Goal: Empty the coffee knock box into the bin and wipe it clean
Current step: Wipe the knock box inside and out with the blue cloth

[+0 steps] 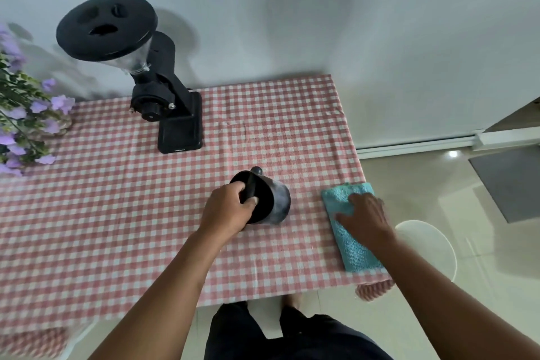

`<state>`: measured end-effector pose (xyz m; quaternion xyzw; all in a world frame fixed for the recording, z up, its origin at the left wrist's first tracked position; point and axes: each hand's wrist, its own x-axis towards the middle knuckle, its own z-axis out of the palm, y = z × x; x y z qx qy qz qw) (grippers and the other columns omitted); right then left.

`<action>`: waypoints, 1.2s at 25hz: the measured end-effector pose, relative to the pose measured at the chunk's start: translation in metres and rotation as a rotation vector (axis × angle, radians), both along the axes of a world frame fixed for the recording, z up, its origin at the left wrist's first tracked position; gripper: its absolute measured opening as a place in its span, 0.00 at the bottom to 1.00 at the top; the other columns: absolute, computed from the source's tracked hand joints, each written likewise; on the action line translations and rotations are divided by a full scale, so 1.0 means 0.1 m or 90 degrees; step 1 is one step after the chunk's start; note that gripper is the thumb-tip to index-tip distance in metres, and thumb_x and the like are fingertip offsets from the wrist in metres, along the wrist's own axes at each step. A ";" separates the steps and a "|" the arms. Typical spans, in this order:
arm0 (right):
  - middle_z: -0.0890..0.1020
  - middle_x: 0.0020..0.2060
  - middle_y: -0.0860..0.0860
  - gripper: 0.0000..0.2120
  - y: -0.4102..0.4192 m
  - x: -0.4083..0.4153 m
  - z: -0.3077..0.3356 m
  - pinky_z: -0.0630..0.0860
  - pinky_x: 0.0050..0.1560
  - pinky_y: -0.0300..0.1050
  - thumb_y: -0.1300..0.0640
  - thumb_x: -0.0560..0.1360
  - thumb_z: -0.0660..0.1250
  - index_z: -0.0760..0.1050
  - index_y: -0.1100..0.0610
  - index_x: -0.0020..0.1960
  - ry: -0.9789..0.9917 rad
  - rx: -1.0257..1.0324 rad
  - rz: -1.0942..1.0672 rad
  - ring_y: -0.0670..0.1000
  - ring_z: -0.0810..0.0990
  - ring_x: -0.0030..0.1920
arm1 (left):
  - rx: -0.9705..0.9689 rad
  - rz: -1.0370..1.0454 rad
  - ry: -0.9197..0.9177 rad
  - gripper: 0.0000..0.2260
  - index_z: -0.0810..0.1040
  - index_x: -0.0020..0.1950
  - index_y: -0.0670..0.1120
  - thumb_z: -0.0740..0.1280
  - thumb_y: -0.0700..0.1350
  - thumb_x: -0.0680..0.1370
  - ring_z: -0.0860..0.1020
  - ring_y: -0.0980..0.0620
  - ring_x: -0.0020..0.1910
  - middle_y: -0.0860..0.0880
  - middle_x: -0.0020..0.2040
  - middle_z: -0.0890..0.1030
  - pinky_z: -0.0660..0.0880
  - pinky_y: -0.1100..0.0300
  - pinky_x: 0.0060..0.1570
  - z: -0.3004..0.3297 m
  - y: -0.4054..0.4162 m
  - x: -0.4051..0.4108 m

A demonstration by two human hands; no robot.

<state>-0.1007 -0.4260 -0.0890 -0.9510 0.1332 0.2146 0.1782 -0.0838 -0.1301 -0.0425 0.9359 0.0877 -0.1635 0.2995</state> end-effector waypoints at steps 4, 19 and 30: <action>0.76 0.65 0.56 0.28 -0.06 -0.46 -0.34 0.78 0.60 0.61 0.43 0.73 0.75 0.77 0.56 0.67 -0.072 -0.076 0.041 0.64 0.75 0.63 | -0.086 0.080 0.008 0.04 0.83 0.50 0.46 0.72 0.46 0.80 0.84 0.56 0.39 0.49 0.45 0.86 0.76 0.70 0.27 -0.02 0.05 -0.06; 0.84 0.35 0.51 0.05 0.13 -0.19 0.67 0.78 0.39 0.50 0.59 0.75 0.74 0.82 0.52 0.41 -0.276 0.423 -0.198 0.55 0.81 0.38 | -0.316 0.194 -0.027 0.04 0.86 0.54 0.47 0.72 0.44 0.81 0.87 0.51 0.47 0.48 0.49 0.89 0.84 0.60 0.42 0.33 0.04 -0.32; 0.79 0.66 0.51 0.11 0.86 -0.21 0.89 0.76 0.59 0.43 0.50 0.78 0.70 0.80 0.57 0.54 -0.508 0.340 0.174 0.52 0.77 0.64 | -0.426 0.157 -0.065 0.06 0.87 0.56 0.44 0.71 0.39 0.82 0.85 0.51 0.30 0.43 0.42 0.89 0.80 0.59 0.31 0.71 -0.04 -0.27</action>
